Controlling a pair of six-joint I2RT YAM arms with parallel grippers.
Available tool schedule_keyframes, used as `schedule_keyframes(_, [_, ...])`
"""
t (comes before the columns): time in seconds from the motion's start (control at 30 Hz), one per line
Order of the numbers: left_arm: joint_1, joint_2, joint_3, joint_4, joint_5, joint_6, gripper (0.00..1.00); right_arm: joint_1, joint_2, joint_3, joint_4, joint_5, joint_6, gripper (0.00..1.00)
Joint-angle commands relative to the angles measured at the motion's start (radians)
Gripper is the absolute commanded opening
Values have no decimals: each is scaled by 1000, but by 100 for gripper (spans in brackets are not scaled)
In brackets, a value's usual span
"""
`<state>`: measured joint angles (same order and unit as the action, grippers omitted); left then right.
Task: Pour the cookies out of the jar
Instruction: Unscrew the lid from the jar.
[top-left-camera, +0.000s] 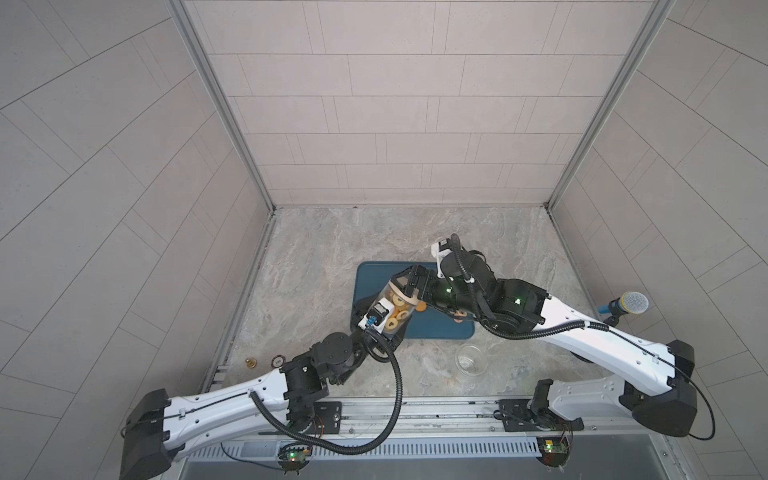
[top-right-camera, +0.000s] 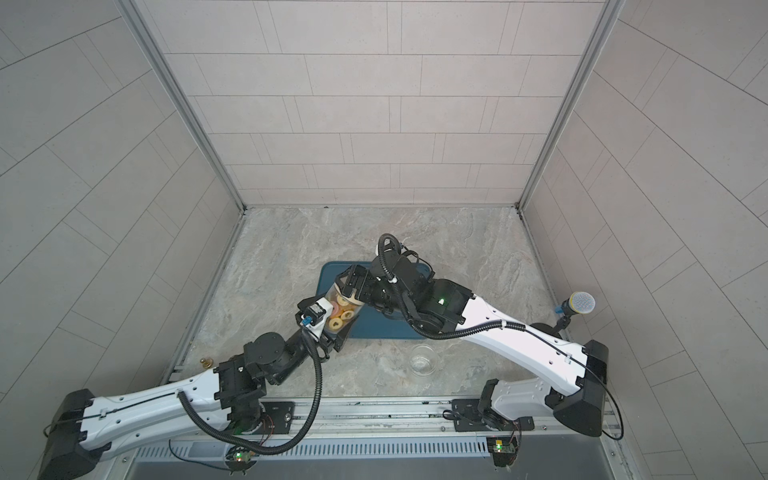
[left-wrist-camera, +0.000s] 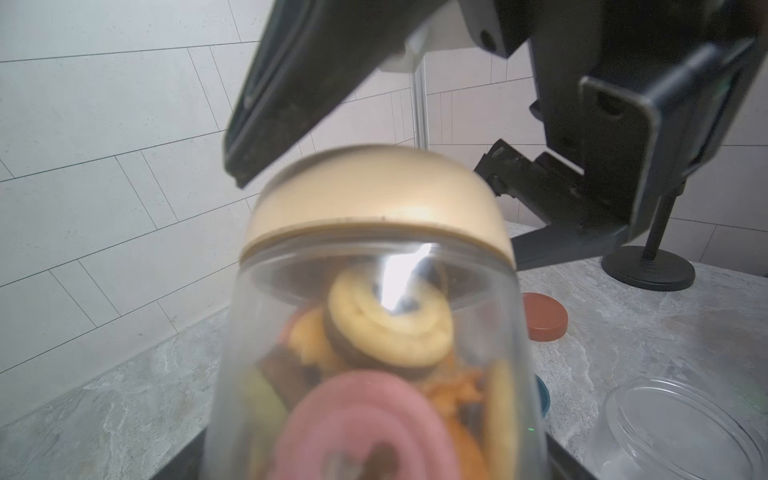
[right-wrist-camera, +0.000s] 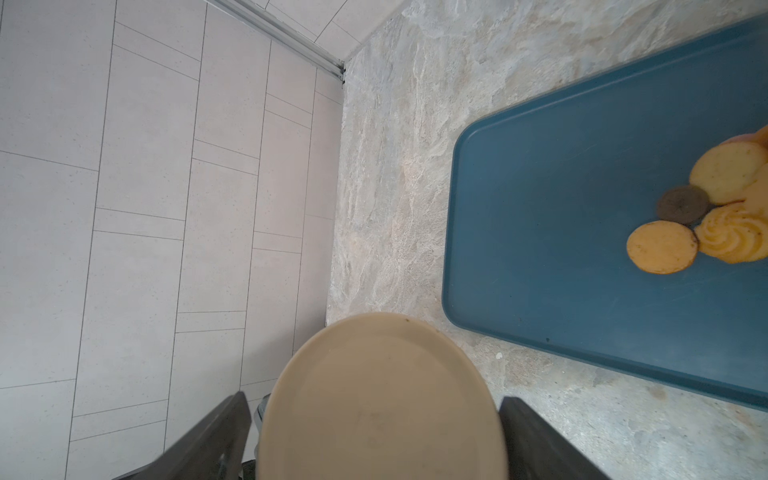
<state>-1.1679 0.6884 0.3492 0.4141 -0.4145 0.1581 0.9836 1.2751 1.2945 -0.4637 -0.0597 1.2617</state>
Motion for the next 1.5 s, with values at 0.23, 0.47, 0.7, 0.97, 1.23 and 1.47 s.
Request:
schedule_keyframes(0.23, [-3,-22,16,153,-9,-13,0,4,32,21,28,4,26,99])
schedule_keyframes(0.47, [-3,-25,9,161,-8,-38,0,4,38,22,47,-2,9,83])
schedule_keyframes(0.7, [26,-90,-41,189,21,-210,0,4,35,2,144,-59,-53,36])
schedule_keyframes(0.97, [290,-251,-184,337,502,-678,0,-18,5,-15,256,-181,-207,0])
schedule_keyframes(1.23, [522,-21,-192,763,944,-1124,0,-65,-42,-36,334,-330,-327,0])
schedule_keyframes(1.47, [524,243,-62,904,1205,-1274,0,-147,-97,-73,416,-456,-337,0])
